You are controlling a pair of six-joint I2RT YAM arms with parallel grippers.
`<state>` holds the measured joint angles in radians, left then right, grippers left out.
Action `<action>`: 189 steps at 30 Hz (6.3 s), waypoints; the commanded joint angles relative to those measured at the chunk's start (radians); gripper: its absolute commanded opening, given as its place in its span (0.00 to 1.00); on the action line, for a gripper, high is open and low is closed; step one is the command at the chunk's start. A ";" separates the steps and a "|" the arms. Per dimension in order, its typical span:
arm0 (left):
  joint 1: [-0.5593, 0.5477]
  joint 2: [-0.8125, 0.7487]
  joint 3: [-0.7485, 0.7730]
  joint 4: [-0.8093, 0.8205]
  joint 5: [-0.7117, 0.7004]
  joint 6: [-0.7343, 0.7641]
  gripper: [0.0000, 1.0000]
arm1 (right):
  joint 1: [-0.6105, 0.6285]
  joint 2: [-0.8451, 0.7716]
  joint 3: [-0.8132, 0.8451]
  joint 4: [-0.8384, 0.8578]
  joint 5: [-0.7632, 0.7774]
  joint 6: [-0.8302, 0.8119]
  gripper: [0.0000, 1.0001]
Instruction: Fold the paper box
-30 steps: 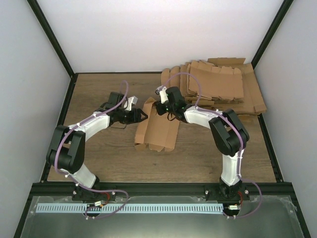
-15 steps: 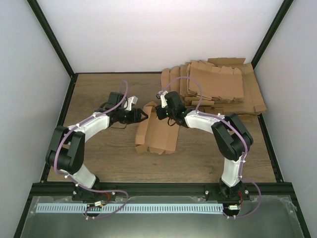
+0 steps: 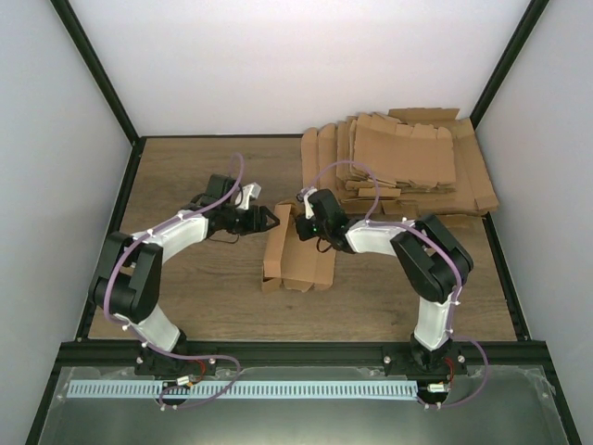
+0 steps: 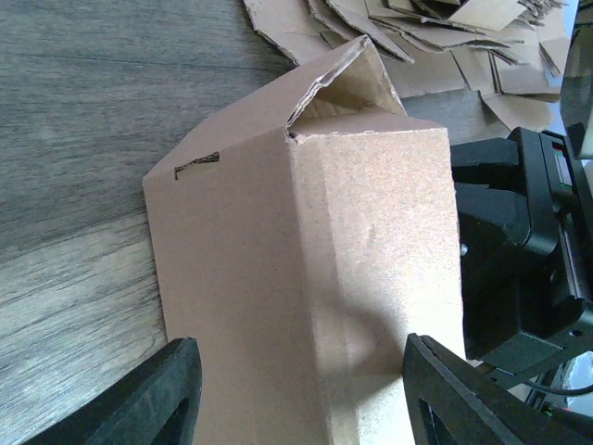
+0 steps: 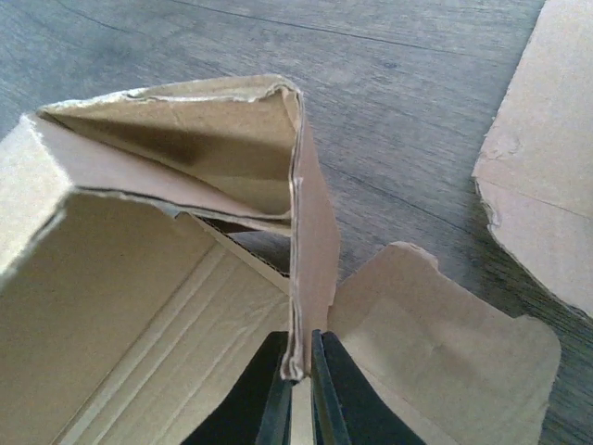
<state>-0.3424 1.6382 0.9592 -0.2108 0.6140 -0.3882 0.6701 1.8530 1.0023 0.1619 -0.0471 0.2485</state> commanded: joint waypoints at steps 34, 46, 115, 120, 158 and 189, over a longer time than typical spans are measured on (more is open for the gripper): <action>-0.008 0.124 0.106 0.119 0.018 -0.080 0.57 | 0.002 -0.012 -0.032 0.129 0.027 -0.045 0.01; -0.009 0.166 0.127 0.087 -0.020 -0.063 0.53 | 0.002 -0.065 -0.085 0.130 -0.080 -0.028 0.01; -0.016 0.292 0.186 0.114 0.141 0.030 0.49 | -0.188 -0.021 -0.148 0.277 -0.341 -0.016 0.49; -0.015 0.280 0.176 0.129 0.141 0.012 0.49 | -0.187 0.049 -0.102 0.336 -0.368 -0.066 0.54; -0.031 0.268 0.158 0.288 0.266 -0.111 0.67 | -0.142 -0.001 -0.234 0.632 -0.321 -0.096 0.01; -0.129 -0.485 -0.155 0.015 -0.163 -0.101 1.00 | -0.118 -0.572 -0.557 0.353 0.384 0.454 0.01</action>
<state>-0.4381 1.2362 0.8177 -0.1436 0.4347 -0.4850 0.5583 1.3640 0.5137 0.4572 0.2836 0.6250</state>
